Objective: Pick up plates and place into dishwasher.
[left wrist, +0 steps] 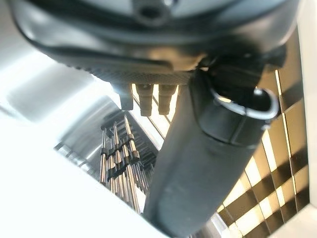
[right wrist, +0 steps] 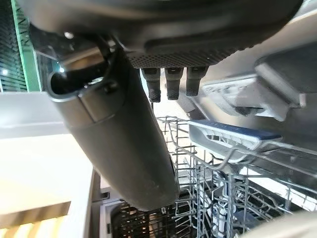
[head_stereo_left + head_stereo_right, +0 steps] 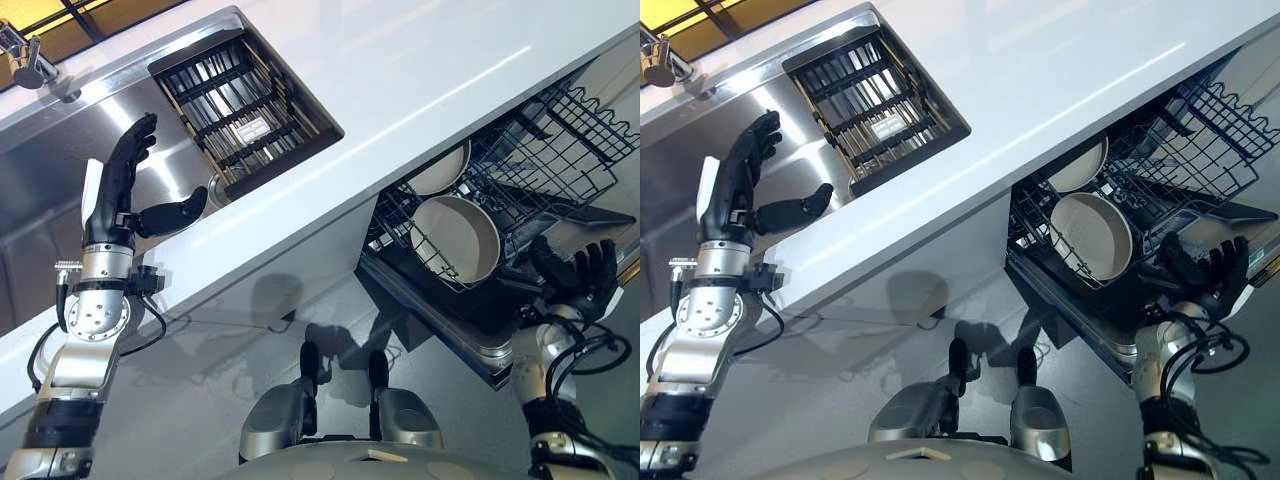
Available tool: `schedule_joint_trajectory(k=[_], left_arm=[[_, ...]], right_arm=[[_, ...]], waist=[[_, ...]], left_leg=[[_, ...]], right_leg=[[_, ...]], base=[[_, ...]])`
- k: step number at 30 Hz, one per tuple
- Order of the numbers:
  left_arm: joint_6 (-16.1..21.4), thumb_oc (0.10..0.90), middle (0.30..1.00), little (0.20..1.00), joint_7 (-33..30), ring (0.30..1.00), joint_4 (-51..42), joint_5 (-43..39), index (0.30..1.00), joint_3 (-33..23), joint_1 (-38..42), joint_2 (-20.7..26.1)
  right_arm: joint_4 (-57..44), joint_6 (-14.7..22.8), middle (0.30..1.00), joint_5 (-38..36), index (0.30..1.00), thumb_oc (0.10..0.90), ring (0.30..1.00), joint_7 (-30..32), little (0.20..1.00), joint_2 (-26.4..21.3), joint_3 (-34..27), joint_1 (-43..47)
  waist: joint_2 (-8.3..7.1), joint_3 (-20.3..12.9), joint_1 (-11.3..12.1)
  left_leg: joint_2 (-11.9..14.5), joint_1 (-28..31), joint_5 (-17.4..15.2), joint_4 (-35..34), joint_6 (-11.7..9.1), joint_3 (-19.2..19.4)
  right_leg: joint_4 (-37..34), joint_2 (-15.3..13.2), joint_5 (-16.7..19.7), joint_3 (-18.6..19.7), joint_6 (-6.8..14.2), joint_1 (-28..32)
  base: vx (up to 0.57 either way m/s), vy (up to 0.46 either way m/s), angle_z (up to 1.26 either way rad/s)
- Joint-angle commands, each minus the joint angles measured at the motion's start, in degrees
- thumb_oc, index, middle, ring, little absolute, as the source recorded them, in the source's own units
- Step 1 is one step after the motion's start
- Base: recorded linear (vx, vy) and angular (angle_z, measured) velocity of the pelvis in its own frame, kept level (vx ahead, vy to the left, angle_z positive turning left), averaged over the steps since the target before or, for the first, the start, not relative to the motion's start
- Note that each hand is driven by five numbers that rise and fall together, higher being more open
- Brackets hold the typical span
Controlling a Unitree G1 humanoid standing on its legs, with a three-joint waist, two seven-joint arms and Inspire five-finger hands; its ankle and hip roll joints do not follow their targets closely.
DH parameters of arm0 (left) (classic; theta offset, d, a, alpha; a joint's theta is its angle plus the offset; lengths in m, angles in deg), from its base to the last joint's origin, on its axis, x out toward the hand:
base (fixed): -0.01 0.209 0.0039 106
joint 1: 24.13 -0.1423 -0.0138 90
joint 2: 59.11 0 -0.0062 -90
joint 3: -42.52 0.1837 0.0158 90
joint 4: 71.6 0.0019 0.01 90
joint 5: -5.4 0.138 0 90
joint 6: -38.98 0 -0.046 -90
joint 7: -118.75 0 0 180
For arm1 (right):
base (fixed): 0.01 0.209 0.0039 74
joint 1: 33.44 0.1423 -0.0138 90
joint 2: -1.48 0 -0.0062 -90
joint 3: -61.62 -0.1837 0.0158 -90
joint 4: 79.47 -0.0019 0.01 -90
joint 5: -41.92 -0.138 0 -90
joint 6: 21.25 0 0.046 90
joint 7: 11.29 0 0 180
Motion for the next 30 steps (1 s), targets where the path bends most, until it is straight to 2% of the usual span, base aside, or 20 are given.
schedule_joint_trajectory(k=[1,8,13,17,22,25,27,30], left_arm=[[2.19,0.800,0.900,0.900,-3.67,0.900,0.16,0.18,0.900,-0.52,5.52,4.31],[1.51,0.800,0.900,0.900,-6.71,0.900,1.90,-1.55,0.900,0.48,11.32,8.50],[0.66,0.800,0.900,0.900,-7.51,0.900,2.70,-1.73,0.900,1.16,14.22,10.00],[1.05,0.800,0.900,0.900,-7.67,0.900,3.23,-1.44,0.900,1.35,14.69,10.38],[1.73,0.800,0.900,0.900,-8.33,0.900,3.82,-1.86,0.900,1.95,14.72,9.95],[1.82,0.800,0.900,0.900,-8.48,0.900,3.21,-1.51,0.900,1.43,13.58,8.92],[2.19,0.800,0.900,0.900,-8.26,0.900,3.18,-1.37,0.900,0.98,12.67,8.42],[2.06,0.800,0.900,0.900,-8.10,0.900,2.80,-1.07,0.900,0.45,11.81,7.89]], right_arm=[[-0.13,2.10,0.900,1.20,0.900,0.800,0.900,0.09,0.900,-9.19,-0.47,6.51],[5.24,-2.12,0.900,-9.66,0.900,0.800,0.900,-1.80,0.900,-10.79,1.38,13.57],[10.29,-5.41,0.900,-20.76,0.900,0.800,0.900,-6.15,0.900,-11.29,1.46,17.15],[12.80,-3.44,0.900,-26.83,0.900,0.800,0.900,-3.13,0.900,-11.34,-0.23,17.85],[13.42,-3.11,0.900,-25.45,0.900,0.800,0.900,-3.98,0.900,-11.62,-0.41,18.50],[12.19,-2.00,0.900,-25.47,0.900,0.800,0.900,-9.92,0.900,-11.48,0.40,18.19],[10.91,-0.10,0.900,-22.89,0.900,0.800,0.900,-11.53,0.900,-11.58,0.76,17.72],[7.90,4.28,0.900,-17.29,0.900,0.800,0.900,-10.10,0.900,-11.45,1.32,17.53]], waist=[[0.89,-0.34,0.98],[1.45,3.47,1.71],[2.15,5.11,2.33],[2.73,5.77,2.42],[3.54,5.95,2.30],[3.93,6.04,2.26],[4.00,5.94,2.19],[3.90,5.82,2.08]], left_leg=[[-3.70,-3.38,-11.20,9.58,2.45,0.97],[-3.25,-8.99,-11.79,14.17,2.08,1.06],[-2.87,-11.47,-11.18,15.73,1.49,0.53],[-2.86,-12.48,-10.25,15.56,1.11,-0.20],[-3.21,-12.68,-9.54,14.91,0.85,-0.81],[-3.38,-12.87,-9.35,15.04,0.77,-1.17],[-3.32,-12.80,-9.17,14.87,0.70,-1.18],[-3.18,-12.63,-9.13,14.56,0.73,-1.32]], right_leg=[[14.50,3.11,-10.02,-4.12,-1.34,-6.53],[19.78,2.68,-11.48,-5.56,-3.13,-11.60],[23.73,2.21,-12.78,-6.74,-4.25,-14.14],[26.13,2.04,-13.64,-6.81,-4.72,-15.79],[26.72,1.75,-13.96,-6.68,-5.00,-16.61],[27.10,1.58,-14.08,-6.44,-5.23,-17.12],[26.99,1.51,-14.01,-6.34,-5.20,-17.14],[26.86,1.64,-13.94,-6.13,-5.06,-17.20]], base=[[-0.04,-0.098,0.05],[-0.07,-0.091,0.04],[-0.01,-0.054,0.04],[0.00,-0.012,0.01],[0.00,0.026,0.03],[0.00,0.037,0.02],[0.01,0.017,0.01],[0.00,0.000,0.00]])
